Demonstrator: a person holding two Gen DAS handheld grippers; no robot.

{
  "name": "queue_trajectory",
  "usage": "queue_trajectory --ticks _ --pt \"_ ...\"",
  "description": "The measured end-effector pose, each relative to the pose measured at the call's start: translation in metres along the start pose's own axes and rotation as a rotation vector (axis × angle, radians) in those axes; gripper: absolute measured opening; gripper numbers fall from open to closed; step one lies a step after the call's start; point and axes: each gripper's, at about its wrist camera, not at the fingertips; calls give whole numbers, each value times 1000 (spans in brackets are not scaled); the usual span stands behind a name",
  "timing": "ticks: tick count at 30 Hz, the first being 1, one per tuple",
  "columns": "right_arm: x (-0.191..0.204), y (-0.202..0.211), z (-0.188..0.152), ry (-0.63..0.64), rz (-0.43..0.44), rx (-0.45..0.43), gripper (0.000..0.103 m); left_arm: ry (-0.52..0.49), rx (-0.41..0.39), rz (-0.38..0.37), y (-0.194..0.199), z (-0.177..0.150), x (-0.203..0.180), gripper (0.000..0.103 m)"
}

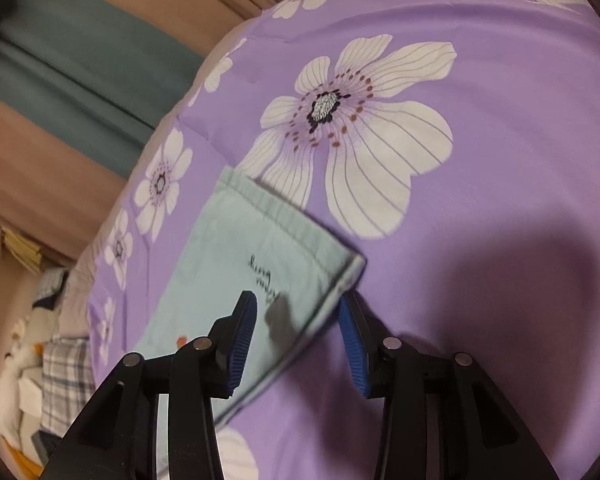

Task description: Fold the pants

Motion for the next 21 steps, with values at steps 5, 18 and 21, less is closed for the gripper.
queue_trajectory --ticks 5,18,21 --pt "4 -1 -7 83 -30 -90 27 -37 -11 16 0 0 -5 60" --pt "137 45 -97 702 112 -219 10 113 -114 -386 22 27 -32 77" --pt "155 40 -131 813 134 -197 10 167 -160 -421 20 33 -34 81"
Point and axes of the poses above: each gripper's, at about its wrist camera, not at the fingertips, and y roughly against the way its jaws point, x to its left, z to its top, and after that the axes turned 11 degrees about -y, right-handed
